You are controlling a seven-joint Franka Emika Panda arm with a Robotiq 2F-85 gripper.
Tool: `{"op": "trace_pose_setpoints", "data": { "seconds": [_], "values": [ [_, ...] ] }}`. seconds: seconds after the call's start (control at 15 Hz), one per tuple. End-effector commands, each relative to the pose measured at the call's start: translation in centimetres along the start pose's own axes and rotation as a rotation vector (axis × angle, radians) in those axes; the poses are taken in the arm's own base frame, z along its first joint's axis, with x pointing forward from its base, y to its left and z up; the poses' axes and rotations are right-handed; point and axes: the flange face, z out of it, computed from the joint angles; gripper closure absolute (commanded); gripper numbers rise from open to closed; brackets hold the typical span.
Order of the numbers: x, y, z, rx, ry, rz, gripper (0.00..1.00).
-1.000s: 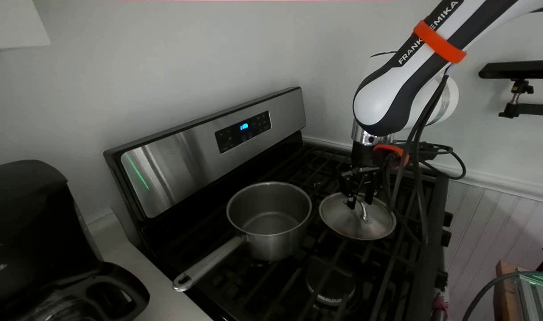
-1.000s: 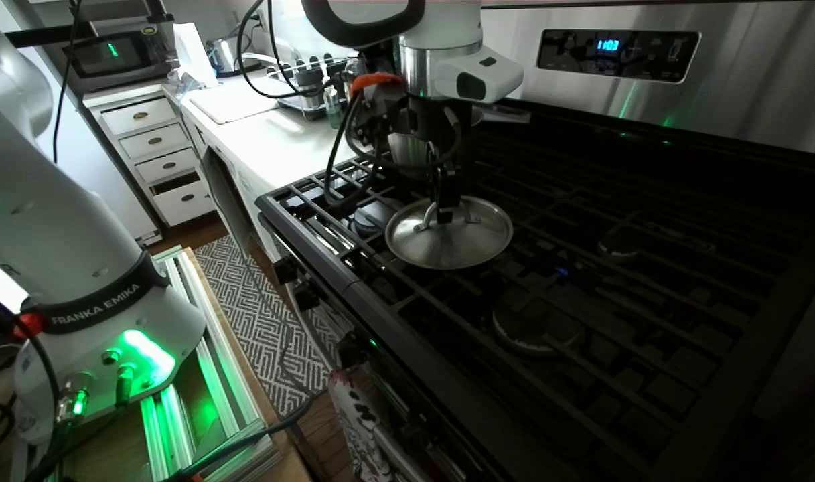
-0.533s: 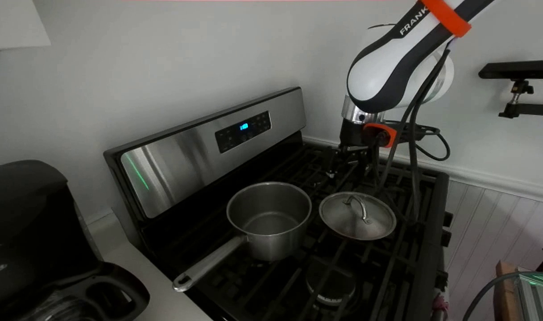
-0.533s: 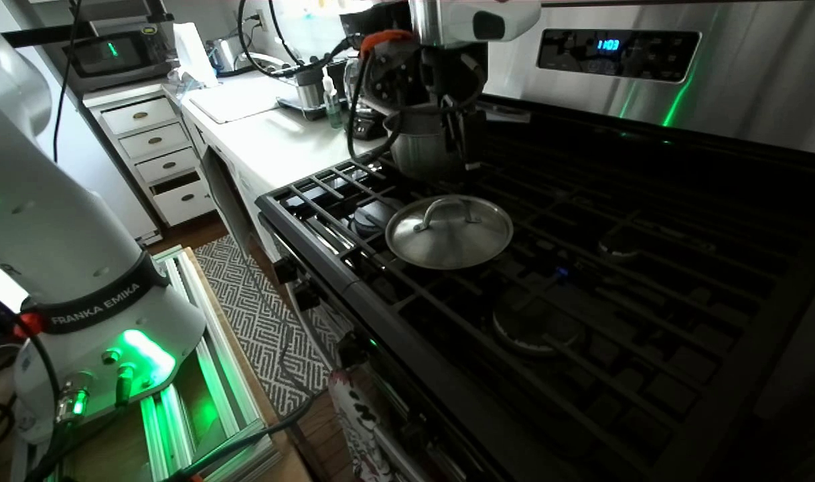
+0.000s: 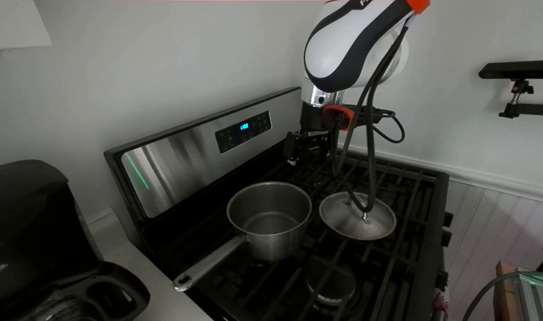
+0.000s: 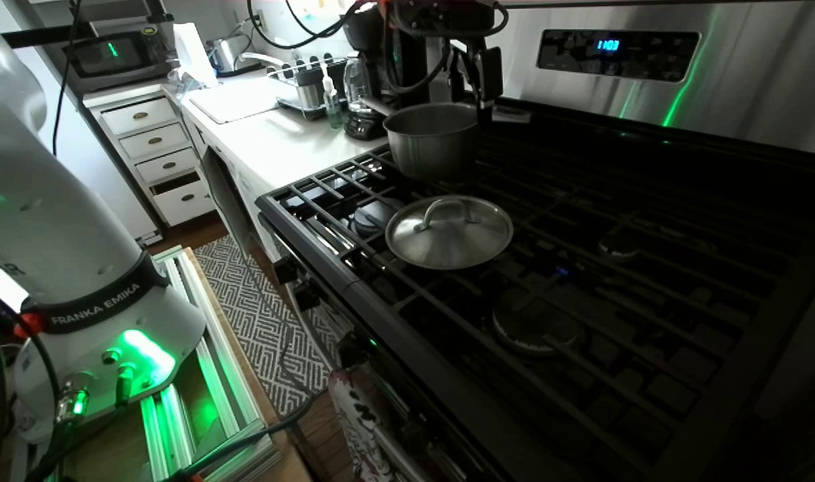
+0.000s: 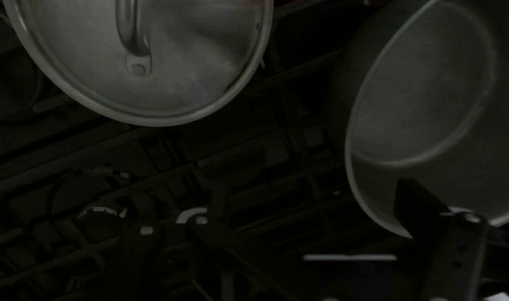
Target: Remove the lid from the pot, put it on the stove and move the pot to the right
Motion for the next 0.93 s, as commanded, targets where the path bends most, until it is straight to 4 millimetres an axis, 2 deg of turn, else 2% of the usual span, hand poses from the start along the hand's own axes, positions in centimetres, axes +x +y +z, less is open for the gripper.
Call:
{"op": "trace_pose_setpoints", "data": {
  "seconds": [0.0,0.33,0.4,0.47,0.87],
  "values": [
    [3.1,-1.6,2.3,-0.008,-0.059,-0.048,0.00],
    [4.8,-2.0,5.4,-0.018,-0.131,-0.118,0.00],
    [5.0,-1.9,6.0,-0.017,-0.146,-0.134,0.10],
    [5.2,-1.9,6.6,-0.015,-0.159,-0.147,0.28],
    [5.9,-2.1,7.4,-0.017,-0.178,-0.196,0.69]
  ]
}}
